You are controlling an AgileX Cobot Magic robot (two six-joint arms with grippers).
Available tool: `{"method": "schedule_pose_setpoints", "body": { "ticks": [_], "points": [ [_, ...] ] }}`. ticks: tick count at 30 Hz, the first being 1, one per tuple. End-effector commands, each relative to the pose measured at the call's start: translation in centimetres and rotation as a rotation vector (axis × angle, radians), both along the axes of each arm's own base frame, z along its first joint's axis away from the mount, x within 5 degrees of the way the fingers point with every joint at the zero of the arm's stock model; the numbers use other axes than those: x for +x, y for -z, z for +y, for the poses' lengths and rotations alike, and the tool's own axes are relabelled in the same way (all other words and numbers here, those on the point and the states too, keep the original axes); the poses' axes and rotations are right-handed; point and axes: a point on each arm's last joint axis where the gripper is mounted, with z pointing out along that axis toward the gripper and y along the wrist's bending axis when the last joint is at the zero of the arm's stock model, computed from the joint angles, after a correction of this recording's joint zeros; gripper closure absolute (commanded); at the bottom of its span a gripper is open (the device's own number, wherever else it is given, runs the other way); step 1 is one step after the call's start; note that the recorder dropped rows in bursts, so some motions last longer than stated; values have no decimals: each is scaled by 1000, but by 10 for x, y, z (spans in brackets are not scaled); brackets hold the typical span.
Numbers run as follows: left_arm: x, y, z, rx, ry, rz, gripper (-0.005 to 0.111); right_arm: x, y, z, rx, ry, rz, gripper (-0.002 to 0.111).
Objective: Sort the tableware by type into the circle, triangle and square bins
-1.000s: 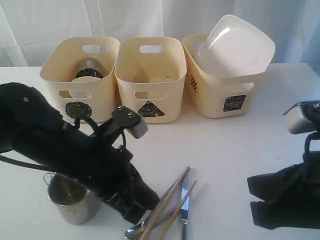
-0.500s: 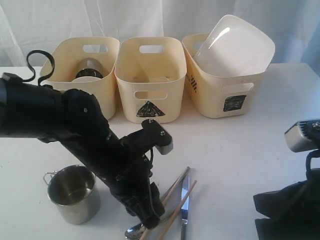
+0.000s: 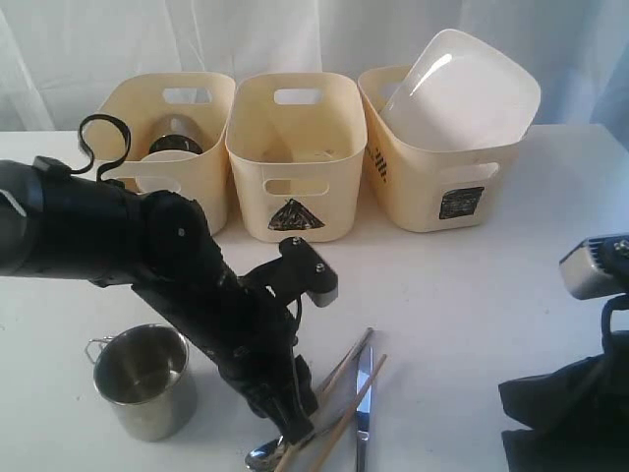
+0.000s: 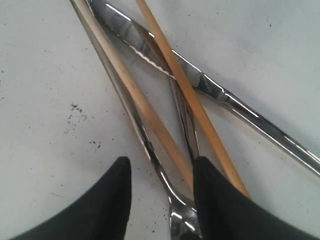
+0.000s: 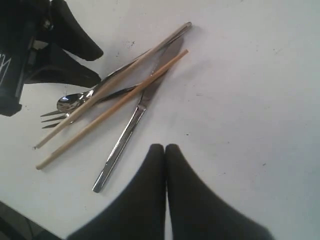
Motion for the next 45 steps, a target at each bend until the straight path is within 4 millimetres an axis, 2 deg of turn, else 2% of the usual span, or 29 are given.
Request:
{"method": "schedule_pose_setpoints", "body": {
  "ticks": [1,7,13,19,22,26,29,42,45],
  "points": [
    [-7,-1,-5,-1,1,50,61,-1,2,-2,-13,2,-5,108],
    [-14,6,-14,8,35,35,65,0,2,-2,-24,-1,-17,108],
    [-12,20,-15,38,10,59,65,0,2,-3,-27,-2,-14,108],
    [-8,21,-17,26,-9,27,66,0,2,-3,-27,-2,-14,108],
    [-8,21,-16,26,-9,30,76,0,2,-3,-39,-5,-21,108],
    [-9,21,-16,28,-8,33,98,0,2,-3,-40,-5,-22,108],
    [-9,22,-16,31,-4,40,106,0,2,-3,-40,-5,-22,108],
    [-12,22,-15,39,5,73,107,0,2,-3,-40,-5,-22,108],
    [-11,22,-16,33,-2,60,92,0,2,-3,-40,-5,-22,108]
  ]
}}
